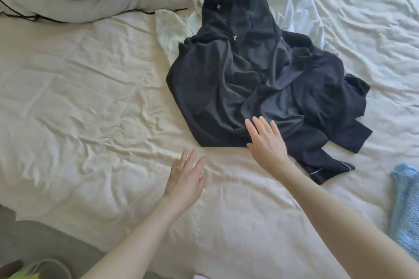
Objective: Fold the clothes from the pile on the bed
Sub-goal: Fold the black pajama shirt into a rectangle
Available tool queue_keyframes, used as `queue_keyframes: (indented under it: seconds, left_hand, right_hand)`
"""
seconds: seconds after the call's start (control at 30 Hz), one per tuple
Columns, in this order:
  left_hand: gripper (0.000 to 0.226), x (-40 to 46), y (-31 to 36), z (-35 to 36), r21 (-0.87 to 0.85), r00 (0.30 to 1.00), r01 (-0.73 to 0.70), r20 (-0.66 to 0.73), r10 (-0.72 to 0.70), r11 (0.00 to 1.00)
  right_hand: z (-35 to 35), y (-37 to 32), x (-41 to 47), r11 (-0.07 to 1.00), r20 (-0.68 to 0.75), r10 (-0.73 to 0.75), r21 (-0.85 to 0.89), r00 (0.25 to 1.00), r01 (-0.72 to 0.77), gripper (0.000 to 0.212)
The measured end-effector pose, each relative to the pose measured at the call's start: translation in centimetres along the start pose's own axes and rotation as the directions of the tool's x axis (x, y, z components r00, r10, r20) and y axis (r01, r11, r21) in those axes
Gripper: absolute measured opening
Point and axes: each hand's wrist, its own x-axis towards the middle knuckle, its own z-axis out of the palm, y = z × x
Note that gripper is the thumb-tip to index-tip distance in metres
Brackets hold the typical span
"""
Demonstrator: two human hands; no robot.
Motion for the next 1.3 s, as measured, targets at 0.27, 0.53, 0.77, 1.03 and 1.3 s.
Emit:
queue_keyframes:
  seconds: [0.27,0.53,0.77,1.03,1.3]
  left_hand:
    - [0.083,9.3,0.5,3.3,0.135,0.989,-0.054,-0.128,0.071,0.989]
    - [0.021,12.1,1.7,-0.5,0.085,0.880,-0.354,-0.306,0.363,0.931]
    - [0.021,3.6,1.4,0.0,0.058,0.979,-0.202,-0.015,0.203,0.978]
    - [0.014,-4.9,2.4,2.1,-0.018,0.875,-0.226,0.437,0.211,0.974]
    - [0.038,-6.0,0.2,3.2,-0.151,0.891,-0.087,0.429,0.145,0.985]
  right_hand:
    - [5.2,0.9,3.5,0.991,-0.435,-0.046,0.096,0.899,0.097,0.013]
    - [3.0,-1.6,-0.6,0.792,-0.349,0.108,0.596,0.931,0.131,0.012]
    - [2.0,-2.1,-5.2,0.653,0.068,0.157,0.741,0.985,-0.156,0.016]
    - [3.1,-3.7,-11.0,0.684,0.546,-0.149,0.659,0.824,-0.313,0.018]
    - [0.8,-3.4,-3.8,0.766,-0.034,0.367,0.578,0.930,-0.281,0.034]
